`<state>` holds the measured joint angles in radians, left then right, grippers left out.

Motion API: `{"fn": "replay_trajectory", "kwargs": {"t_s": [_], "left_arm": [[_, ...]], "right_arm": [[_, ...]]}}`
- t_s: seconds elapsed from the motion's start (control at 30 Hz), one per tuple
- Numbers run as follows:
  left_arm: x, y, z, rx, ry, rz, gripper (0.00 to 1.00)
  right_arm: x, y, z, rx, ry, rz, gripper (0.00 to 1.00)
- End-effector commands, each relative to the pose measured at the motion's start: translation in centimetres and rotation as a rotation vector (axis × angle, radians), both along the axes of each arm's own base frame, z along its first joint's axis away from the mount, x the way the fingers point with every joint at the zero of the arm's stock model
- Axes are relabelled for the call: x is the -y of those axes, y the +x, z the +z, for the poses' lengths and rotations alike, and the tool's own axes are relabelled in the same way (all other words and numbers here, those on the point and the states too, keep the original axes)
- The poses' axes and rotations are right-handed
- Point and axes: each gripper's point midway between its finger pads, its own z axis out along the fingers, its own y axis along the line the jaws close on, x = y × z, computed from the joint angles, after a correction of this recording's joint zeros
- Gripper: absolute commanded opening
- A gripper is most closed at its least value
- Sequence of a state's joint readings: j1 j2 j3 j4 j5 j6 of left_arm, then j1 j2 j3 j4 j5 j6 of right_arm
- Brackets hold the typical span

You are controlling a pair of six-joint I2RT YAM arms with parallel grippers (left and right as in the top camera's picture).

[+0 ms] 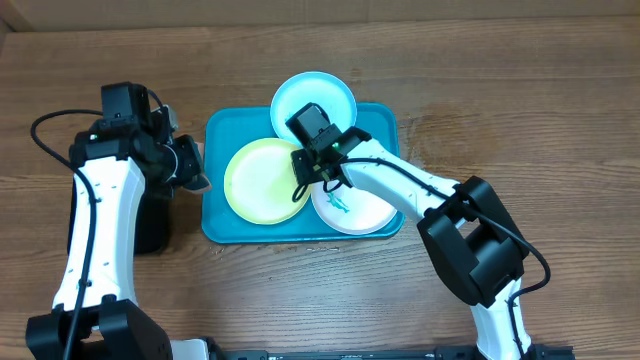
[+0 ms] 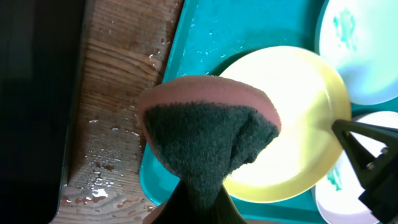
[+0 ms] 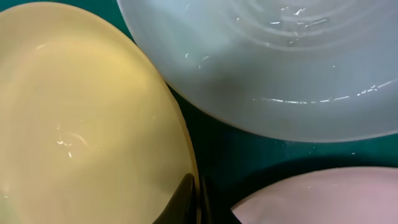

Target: Clean dirty plates on tray and stack at the side

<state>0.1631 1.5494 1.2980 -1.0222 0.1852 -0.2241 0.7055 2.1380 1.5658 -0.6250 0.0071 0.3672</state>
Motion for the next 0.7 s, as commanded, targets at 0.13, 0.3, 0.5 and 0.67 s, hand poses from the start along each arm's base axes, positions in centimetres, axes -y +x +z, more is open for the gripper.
{"fn": "replay_trajectory", "kwargs": {"t_s": [0.13,0.3,0.5,0.67], "left_arm": [[1.5,0.6,-0.5,0.040,-0.073,-0.064,0.04],[1.8,0.9,-0.9,0.035,-0.081,-0.071,0.04],[3.3,0.9,-3.4,-0.045,-0.098,-0.110,0.04],[4.2,0.9,-6.1,-0.122,-0.109,-0.134,0.04]], "right_arm": [[-1.6,-1.3,-1.4,-0.085,0.069,0.038,0.04],[-1.5,-1.6,-2.7,-0.112,0.059,0.039,0.04],[-1.5,-1.6,-4.4,-0.128,0.049,0.039,0.04],[-1.7,-1.4,-4.2,-0.117,0.057,0.040,0.04]]}}
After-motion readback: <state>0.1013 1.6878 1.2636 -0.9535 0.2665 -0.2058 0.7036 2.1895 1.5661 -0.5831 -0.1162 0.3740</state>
